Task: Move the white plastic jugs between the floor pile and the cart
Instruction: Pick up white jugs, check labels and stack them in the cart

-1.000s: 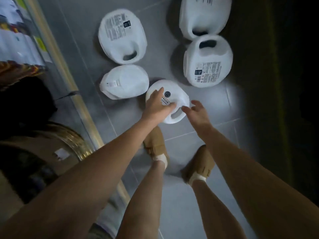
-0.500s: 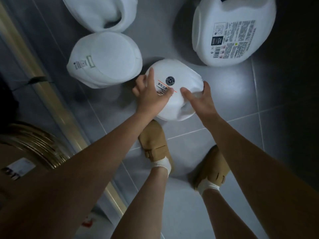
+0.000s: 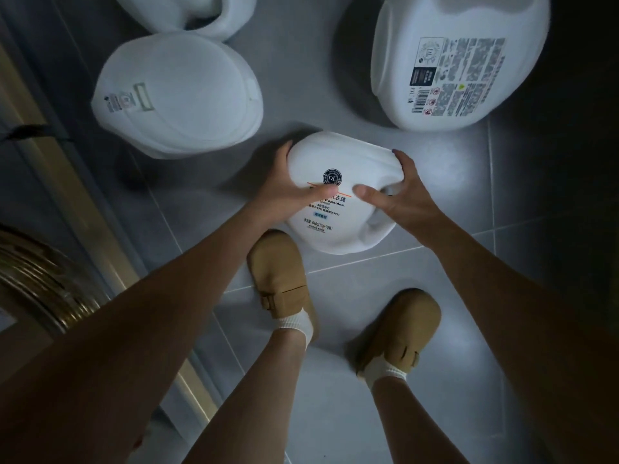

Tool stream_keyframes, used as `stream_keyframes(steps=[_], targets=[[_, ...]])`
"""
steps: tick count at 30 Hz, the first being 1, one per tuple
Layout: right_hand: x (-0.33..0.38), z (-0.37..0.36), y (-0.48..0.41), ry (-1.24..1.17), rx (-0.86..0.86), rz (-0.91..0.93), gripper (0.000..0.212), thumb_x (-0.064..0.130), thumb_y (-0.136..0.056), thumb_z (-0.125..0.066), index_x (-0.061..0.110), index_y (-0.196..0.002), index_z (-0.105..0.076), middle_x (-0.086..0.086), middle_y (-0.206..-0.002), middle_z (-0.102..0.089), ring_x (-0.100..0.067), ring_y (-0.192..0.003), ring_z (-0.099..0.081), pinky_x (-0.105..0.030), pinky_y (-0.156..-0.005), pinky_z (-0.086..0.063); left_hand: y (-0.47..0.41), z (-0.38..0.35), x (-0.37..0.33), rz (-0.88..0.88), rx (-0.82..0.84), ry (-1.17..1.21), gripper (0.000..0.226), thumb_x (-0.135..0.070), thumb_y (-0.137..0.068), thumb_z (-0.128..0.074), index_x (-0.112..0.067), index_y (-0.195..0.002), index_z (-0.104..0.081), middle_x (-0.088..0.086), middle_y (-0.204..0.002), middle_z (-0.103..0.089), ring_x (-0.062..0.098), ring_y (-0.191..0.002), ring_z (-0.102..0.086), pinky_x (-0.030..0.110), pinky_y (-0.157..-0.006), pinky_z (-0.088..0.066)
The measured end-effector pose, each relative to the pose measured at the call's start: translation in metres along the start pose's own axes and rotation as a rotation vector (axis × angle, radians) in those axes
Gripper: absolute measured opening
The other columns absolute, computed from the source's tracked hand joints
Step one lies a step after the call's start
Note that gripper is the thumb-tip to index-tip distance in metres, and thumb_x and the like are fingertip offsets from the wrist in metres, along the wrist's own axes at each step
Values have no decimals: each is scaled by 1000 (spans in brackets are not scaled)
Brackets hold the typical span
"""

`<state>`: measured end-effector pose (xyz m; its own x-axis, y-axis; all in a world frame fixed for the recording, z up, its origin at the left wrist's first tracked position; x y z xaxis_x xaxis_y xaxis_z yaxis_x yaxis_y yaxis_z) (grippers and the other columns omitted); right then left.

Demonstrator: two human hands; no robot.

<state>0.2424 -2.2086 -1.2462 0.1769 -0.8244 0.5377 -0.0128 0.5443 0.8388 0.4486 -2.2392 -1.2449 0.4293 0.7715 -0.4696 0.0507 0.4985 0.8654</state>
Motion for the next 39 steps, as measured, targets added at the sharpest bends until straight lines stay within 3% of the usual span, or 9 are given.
stream_keyframes(steps=[3,6,10,14,19,24,31,34,39], targets=[[-1,2,-4,-16,26,3,66,8,-80,-76,24,-130,-34,19,-108,-53,24,-77,-57,-1,-65,-44,-3,-3,3,-38,-7,66,126,-38,-46,-86,-15,-149,-17,-6,-133,-44,7,-122,-48,28,-102,-42],[1,3,-6,3,39,7,61,9,-80,-77,29,-123,-39,17,-109,-57,18,-81,-60,-4,-65,-46,-3,-4,5,-38,-20,85,125,-41,-44,-87,-15,-147,-21,-6,-132,-49,8,-119,-53,31,-101,-46],[10,7,3,44,66,1,61,20,-78,-79,27,-128,-45,13,-109,-62,3,-90,-63,-11,-68,-50,9,-5,2,-2,-24,91,106,-25,-63,-88,-15,-147,-23,-3,-132,-51,8,-115,-55,31,-99,-47],[24,12,36,82,58,-17,65,23,-77,-80,27,-131,-44,16,-104,-63,10,-82,-62,-11,-69,-49,48,-4,-5,2,-25,131,100,-19,-69,-86,-15,-146,-23,-5,-128,-51,7,-114,-54,25,-95,-47],[74,17,103,162,119,-19,58,21,-77,-80,27,-123,-46,17,-101,-61,13,-79,-61,-6,-65,-47,126,8,-32,-3,-69,201,96,-26,-63,-88,-17,-140,-31,-5,-125,-52,10,-114,-54,31,-99,-47],[147,21,178,274,181,45,60,22,-77,-80,30,-124,-45,20,-98,-62,17,-75,-61,-5,-64,-47,223,29,-69,13,-143,299,96,-52,-45,-85,-39,-125,-34,-12,-120,-56,10,-112,-57,40,-98,-49],[235,17,289,431,308,151,83,40,-69,-84,32,-137,-37,9,-119,-61,-9,-107,-60,-26,-91,-49,373,44,-113,-21,-322,458,96,-56,-41,-83,-34,-123,-36,-10,-120,-57,9,-111,-58,39,-96,-51],[268,10,345,545,391,230,66,32,-74,-81,32,-128,-43,14,-109,-62,-2,-100,-60,-17,-80,-49,440,41,-122,-28,-430,530,100,-60,-40,-82,-34,-125,-35,-11,-117,-58,13,-111,-58,40,-95,-51],[303,-5,433,718,484,341,58,35,-78,-78,36,-119,-36,25,-97,-51,3,-88,-53,-11,-70,-43,546,29,-120,-69,-575,677,90,-41,-66,-84,-29,-136,-29,-7,-124,-53,11,-109,-54,25,-82,-49]])
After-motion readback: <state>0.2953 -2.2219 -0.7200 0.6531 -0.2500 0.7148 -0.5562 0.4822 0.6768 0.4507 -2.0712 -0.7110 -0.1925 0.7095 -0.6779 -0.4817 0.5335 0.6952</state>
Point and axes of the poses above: each hand's wrist, its own y-axis away from the middle knuckle, its own z-axis out of the back of the hand, x = y × z, the point moved 4 cm from there along -y, towards the middle knuckle
